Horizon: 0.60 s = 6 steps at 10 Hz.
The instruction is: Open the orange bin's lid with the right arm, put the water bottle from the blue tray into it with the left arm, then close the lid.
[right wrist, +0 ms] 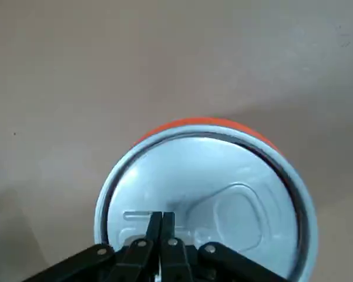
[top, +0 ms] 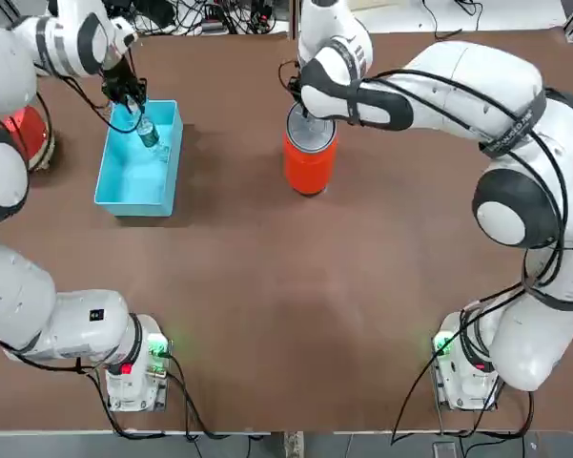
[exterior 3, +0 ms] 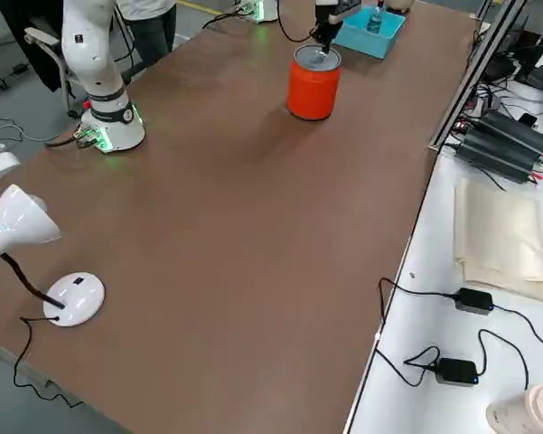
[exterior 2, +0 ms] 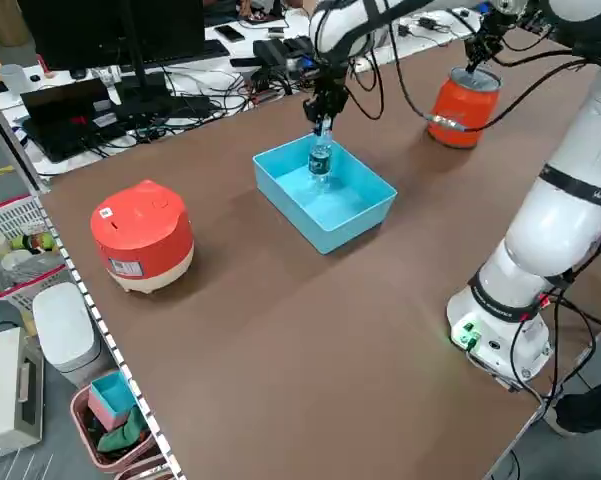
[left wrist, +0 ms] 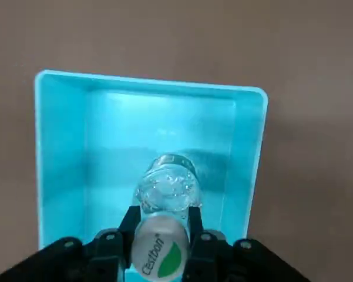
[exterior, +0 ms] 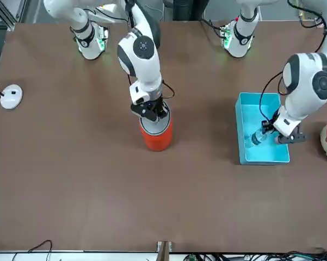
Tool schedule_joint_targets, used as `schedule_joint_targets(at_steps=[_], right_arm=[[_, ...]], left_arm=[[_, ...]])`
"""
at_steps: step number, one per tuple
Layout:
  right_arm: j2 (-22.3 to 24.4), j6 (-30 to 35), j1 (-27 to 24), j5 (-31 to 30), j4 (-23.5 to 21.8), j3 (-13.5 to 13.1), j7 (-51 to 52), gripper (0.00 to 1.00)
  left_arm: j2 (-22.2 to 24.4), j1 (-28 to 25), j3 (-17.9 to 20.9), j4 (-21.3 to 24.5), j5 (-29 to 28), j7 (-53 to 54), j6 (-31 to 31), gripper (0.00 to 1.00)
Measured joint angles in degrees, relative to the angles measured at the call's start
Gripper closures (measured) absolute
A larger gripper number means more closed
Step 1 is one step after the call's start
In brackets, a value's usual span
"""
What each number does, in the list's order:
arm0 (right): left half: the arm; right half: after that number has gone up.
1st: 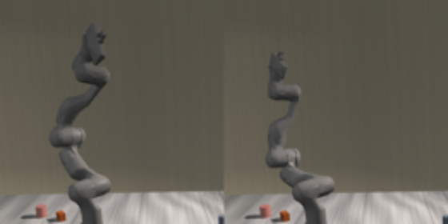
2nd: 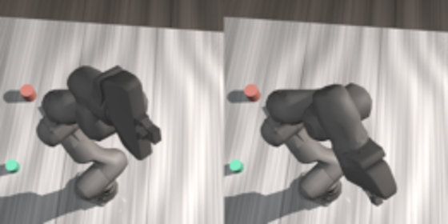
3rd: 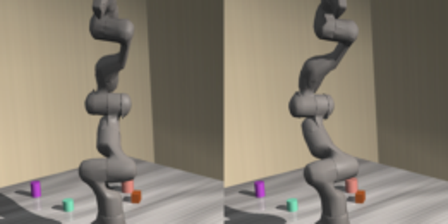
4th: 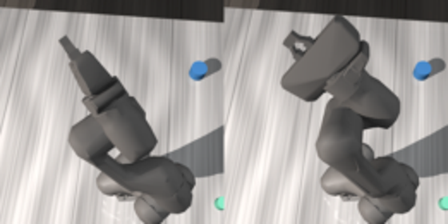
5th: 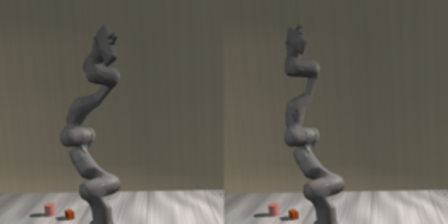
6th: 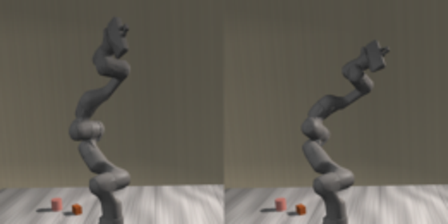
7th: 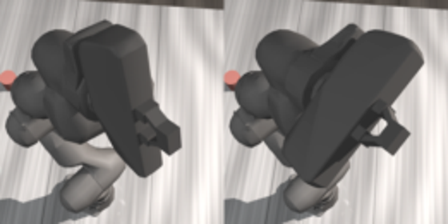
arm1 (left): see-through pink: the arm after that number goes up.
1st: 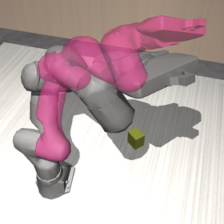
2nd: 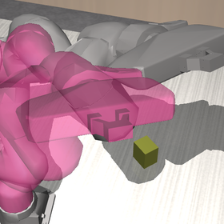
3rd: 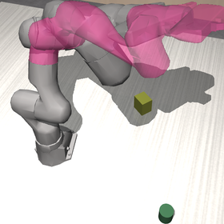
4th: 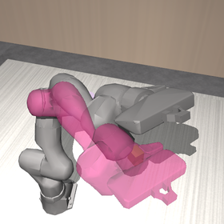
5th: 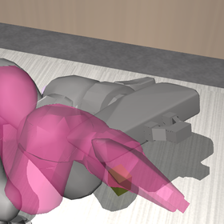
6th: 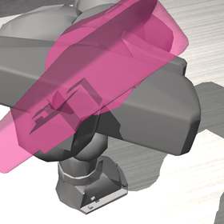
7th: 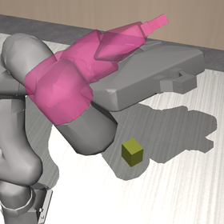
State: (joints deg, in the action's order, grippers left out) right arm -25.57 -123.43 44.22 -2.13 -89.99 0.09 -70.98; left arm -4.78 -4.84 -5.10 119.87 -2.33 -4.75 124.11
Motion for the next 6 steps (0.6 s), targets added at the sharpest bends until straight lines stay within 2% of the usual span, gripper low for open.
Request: schedule_joint_targets(at_steps=[3,6], right_arm=[[-1.1,-1.7,0.7,-4.1,0.1,0.0,-3.8,0.95],[-1.2,-1.8,1.6,-6.9,0.2,0.0,-6.8,0.97]], left_arm=[[2.8,-0.2,0.1,-6.2,0.0,-0.2,-9.9,0.62],[3.2,-0.3,-1.0,-11.5,0.0,-5.3,-17.6,0.62]])
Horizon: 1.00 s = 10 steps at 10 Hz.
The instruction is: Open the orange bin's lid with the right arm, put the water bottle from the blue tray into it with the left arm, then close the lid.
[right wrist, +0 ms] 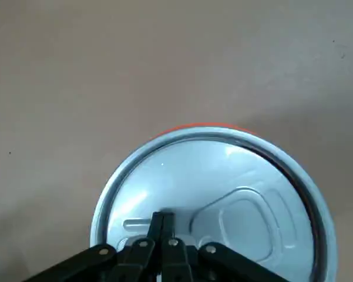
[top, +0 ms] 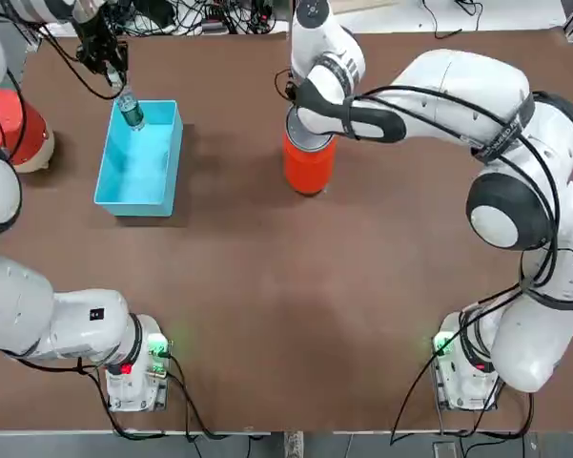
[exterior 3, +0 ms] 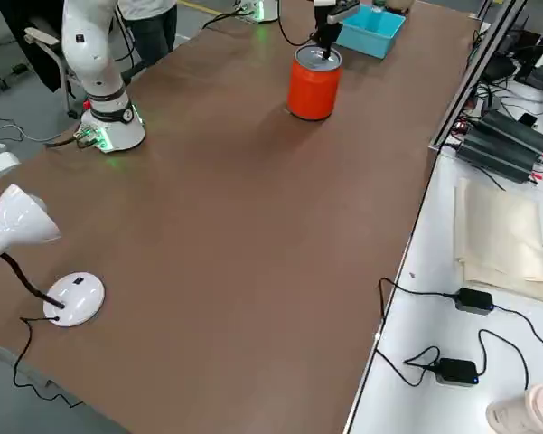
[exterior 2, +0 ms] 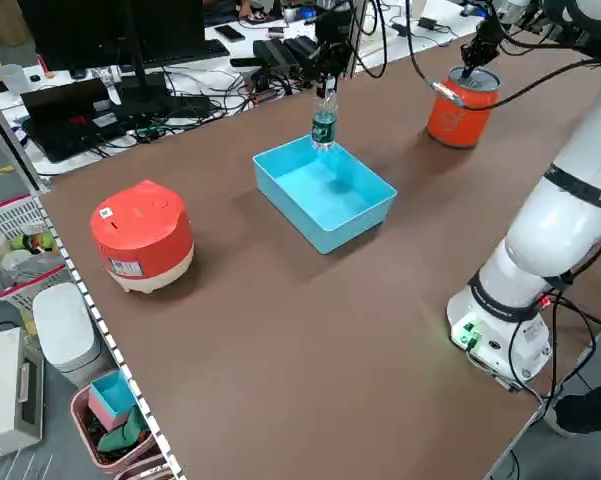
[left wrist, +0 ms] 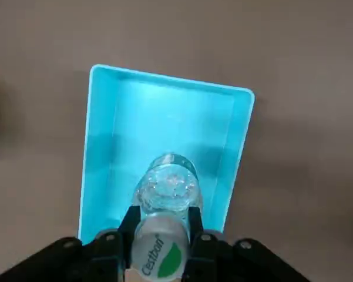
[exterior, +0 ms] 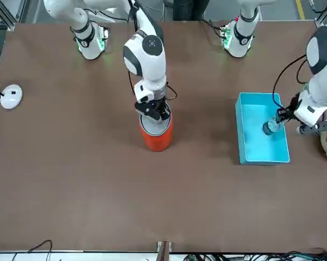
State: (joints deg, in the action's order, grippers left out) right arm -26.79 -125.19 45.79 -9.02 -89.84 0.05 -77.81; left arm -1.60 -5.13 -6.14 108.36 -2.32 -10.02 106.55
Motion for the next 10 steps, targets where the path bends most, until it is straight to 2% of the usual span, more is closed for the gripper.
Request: schedule_joint_targets(at_steps=[3,5,7,10], right_arm=[[0.0,1.0,0.0,0.0,0.6,-0.1,0.0,0.97],[0.7,3.9,-0.2,0.1,2.5,-0.5,0.0,0.98],[2.7,10.0,-1.3,0.1,5.6,-0.9,0.5,0.99],[7.4,20.3,-6.3,4.3,9.9,-1.3,8.2,0.99]], left_arm=[[0.0,0.7,-4.6,-7.0,1.3,-8.2,-7.6,0.62],[0.0,0.7,-7.5,-11.5,4.9,-14.4,-11.0,0.62],[0.0,0.8,-11.4,-13.0,7.1,-21.0,-11.4,0.62],[-0.4,1.3,-18.6,-13.7,11.1,-31.7,-11.3,0.62]])
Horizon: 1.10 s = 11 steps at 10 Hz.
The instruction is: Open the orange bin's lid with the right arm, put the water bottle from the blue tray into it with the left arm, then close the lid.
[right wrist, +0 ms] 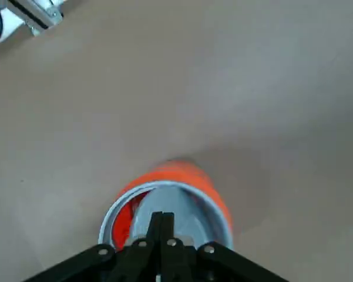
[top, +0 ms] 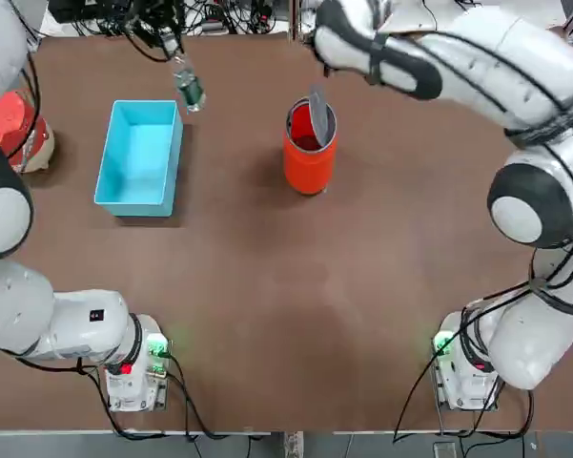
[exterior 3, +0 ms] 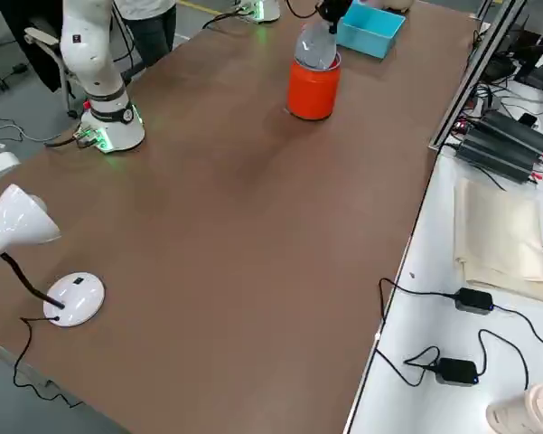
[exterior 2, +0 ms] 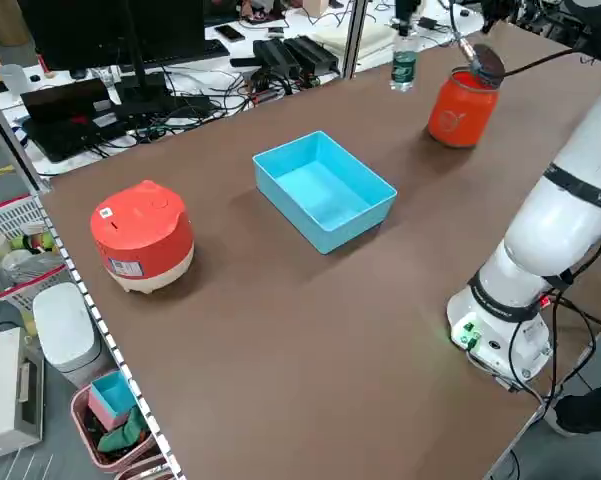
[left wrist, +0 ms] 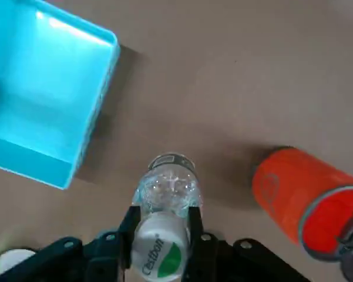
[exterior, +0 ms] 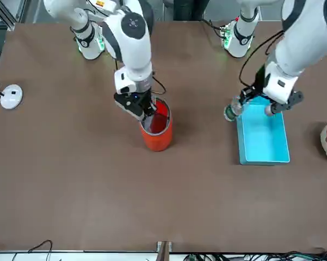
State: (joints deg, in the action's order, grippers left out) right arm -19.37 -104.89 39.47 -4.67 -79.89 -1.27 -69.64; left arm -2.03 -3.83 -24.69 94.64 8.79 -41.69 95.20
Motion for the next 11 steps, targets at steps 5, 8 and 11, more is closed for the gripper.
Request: schedule_joint_targets(at_steps=[5,8,11], right_arm=[[7.6,12.0,-13.9,3.6,0.7,-0.3,19.8,0.98],[10.1,17.7,-23.4,3.7,0.7,-0.5,35.2,0.98],[12.4,20.9,-33.0,3.7,0.7,-0.6,51.2,0.97]], left_arm=[[-8.5,5.1,-9.9,-3.6,3.1,-17.2,6.8,0.62],[-12.0,9.8,-10.0,-4.0,1.4,-24.4,13.4,0.62],[-13.8,11.8,-10.0,-4.3,1.3,-27.9,18.2,0.62]])
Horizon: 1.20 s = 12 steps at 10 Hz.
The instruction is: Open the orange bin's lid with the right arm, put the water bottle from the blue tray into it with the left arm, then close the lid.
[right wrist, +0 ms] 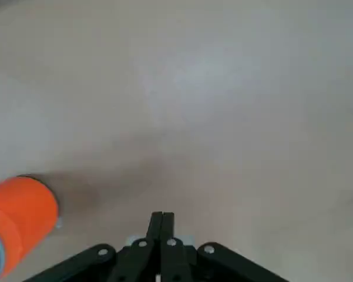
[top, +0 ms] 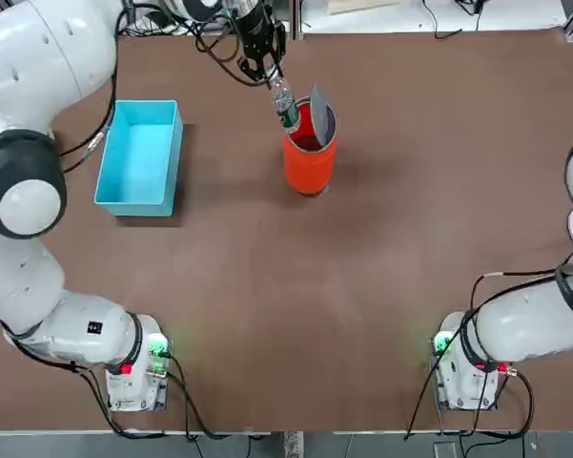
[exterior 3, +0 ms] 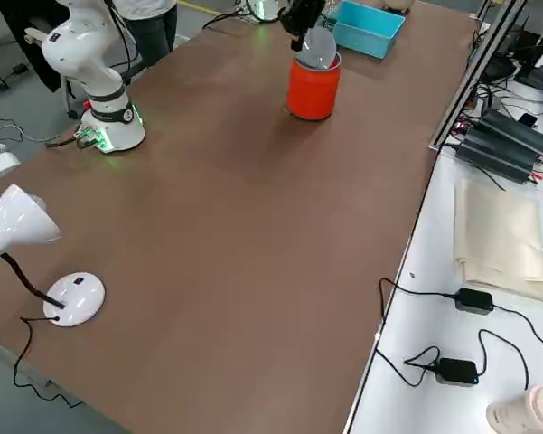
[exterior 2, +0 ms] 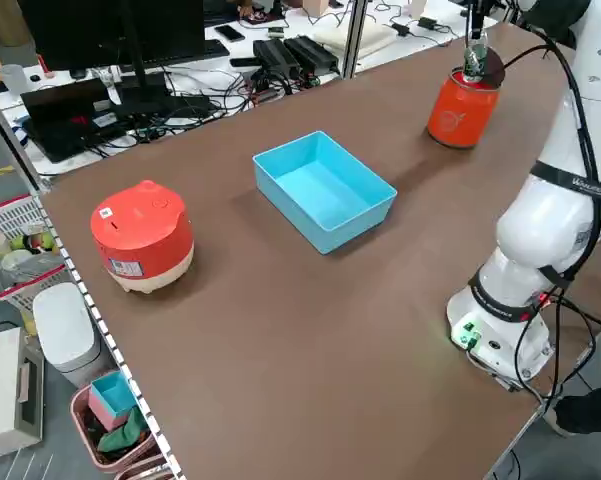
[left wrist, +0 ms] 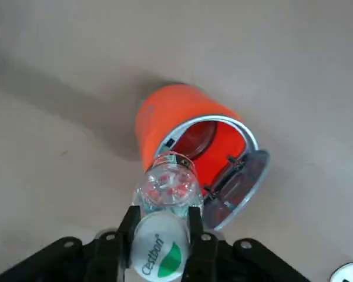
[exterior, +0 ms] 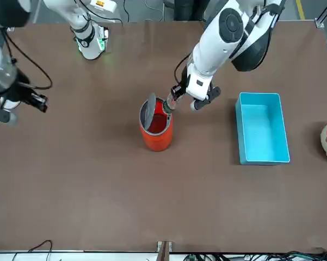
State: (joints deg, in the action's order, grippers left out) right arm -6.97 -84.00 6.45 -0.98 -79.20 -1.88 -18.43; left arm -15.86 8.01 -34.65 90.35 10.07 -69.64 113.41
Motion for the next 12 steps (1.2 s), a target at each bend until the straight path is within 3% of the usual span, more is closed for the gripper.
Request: schedule_joint_targets(at_steps=[6,10,11,12], right_arm=[[0.8,0.2,-6.0,-0.1,-0.4,0.1,10.8,0.96],[0.8,0.2,-6.0,-0.1,-1.1,0.7,10.9,0.96],[0.8,0.0,-5.9,-0.1,-1.2,0.8,10.9,0.96],[0.8,-0.4,-5.5,0.0,-1.6,1.1,10.1,0.95]], left_arm=[[-4.3,3.0,0.0,-0.4,-6.2,-2.4,4.4,0.62],[-4.9,2.8,0.1,-3.1,-7.0,-2.5,4.4,0.07],[-4.5,2.0,0.4,-3.8,-8.5,-2.5,2.8,0.00],[-3.8,-0.3,0.6,-4.4,-11.0,-2.1,-0.5,0.00]])
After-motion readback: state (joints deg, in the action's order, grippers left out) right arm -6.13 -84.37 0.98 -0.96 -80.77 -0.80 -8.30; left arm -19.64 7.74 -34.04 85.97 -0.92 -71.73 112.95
